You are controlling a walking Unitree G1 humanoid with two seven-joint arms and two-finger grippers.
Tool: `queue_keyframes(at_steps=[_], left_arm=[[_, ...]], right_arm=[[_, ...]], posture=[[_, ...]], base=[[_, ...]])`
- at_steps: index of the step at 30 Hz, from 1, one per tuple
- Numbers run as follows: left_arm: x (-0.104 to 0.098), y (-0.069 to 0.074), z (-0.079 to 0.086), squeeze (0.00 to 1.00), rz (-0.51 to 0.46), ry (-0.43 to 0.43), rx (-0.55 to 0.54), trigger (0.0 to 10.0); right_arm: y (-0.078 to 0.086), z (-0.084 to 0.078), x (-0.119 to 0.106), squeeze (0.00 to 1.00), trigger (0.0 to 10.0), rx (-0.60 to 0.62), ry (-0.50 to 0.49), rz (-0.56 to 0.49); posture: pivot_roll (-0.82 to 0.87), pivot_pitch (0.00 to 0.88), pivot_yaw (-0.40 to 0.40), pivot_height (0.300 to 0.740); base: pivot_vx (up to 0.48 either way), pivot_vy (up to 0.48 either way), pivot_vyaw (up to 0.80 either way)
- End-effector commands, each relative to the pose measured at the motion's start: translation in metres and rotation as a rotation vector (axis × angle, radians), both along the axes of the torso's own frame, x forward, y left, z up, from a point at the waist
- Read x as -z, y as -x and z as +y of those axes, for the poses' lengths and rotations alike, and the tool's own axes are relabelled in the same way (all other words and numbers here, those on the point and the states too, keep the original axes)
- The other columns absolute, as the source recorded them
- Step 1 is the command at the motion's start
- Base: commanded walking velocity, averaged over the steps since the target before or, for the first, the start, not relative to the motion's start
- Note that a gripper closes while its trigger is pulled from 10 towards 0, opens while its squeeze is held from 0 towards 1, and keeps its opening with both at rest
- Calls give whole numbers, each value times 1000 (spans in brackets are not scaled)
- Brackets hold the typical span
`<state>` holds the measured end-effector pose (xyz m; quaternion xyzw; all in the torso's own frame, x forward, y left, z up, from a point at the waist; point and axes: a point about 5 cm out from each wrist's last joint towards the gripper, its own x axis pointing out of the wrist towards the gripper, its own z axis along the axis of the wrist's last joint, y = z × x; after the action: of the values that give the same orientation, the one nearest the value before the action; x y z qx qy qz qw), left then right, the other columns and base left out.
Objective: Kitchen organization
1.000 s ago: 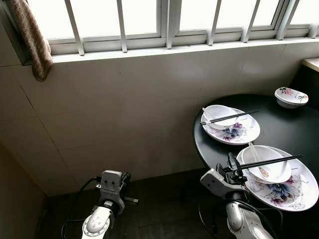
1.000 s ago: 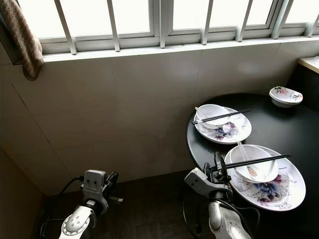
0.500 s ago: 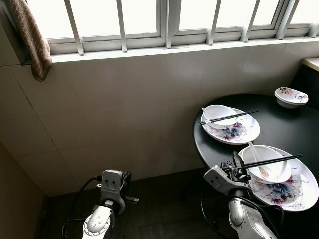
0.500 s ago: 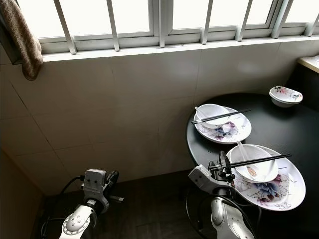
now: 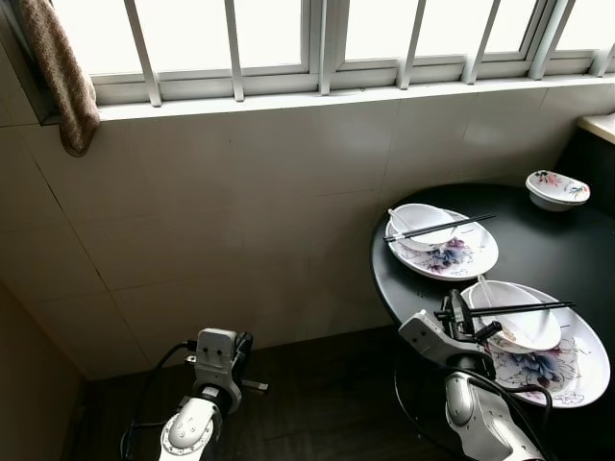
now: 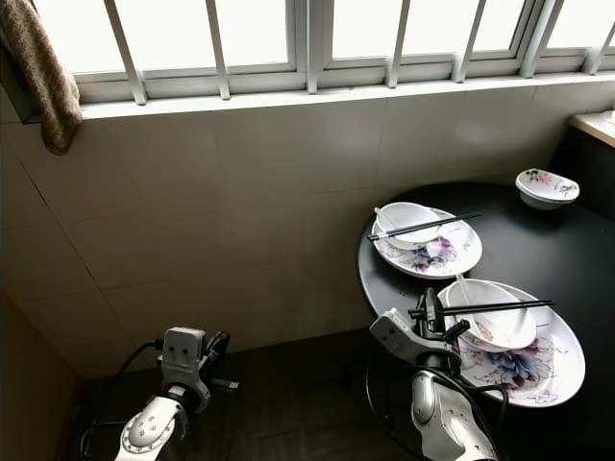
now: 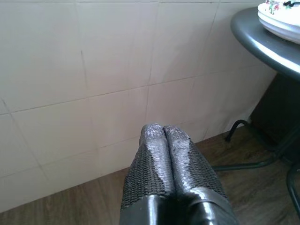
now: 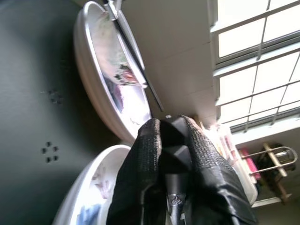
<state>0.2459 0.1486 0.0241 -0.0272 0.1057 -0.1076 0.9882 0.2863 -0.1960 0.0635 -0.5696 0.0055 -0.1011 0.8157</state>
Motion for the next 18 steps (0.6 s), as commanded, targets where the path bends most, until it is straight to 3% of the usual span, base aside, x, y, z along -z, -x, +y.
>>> queue_keyframes(at_steps=[1,6,9,11,15,18], left_arm=[[-2,-2,-1,0,-11,0,2,10000],[-2,-2,-1,0,-11,1,2,10000],[-2,-1,-2,0,-12,3,3,10000],[-2,-1,-2,0,-12,3,3,10000],[-2,-1,-2,0,-14,6,3,10000],[-2,-1,-2,0,-15,8,3,10000]], right_arm=[[5,7,8,0,0,-24,7,37],[5,9,5,0,0,-41,34,22],[4,19,-8,0,0,-111,267,-86],[4,19,-8,0,0,-111,267,-86],[2,22,-24,0,0,-129,358,-193],[2,22,-28,0,0,-126,348,-219]], posture=[[-77,0,-13,740],[-77,0,-13,740],[-76,0,-15,740],[-76,0,-15,740],[-80,0,-15,740],[-80,0,-14,740]], base=[[0,0,0],[0,0,0],[0,0,0],[0,0,0],[0,0,0],[0,0,0]])
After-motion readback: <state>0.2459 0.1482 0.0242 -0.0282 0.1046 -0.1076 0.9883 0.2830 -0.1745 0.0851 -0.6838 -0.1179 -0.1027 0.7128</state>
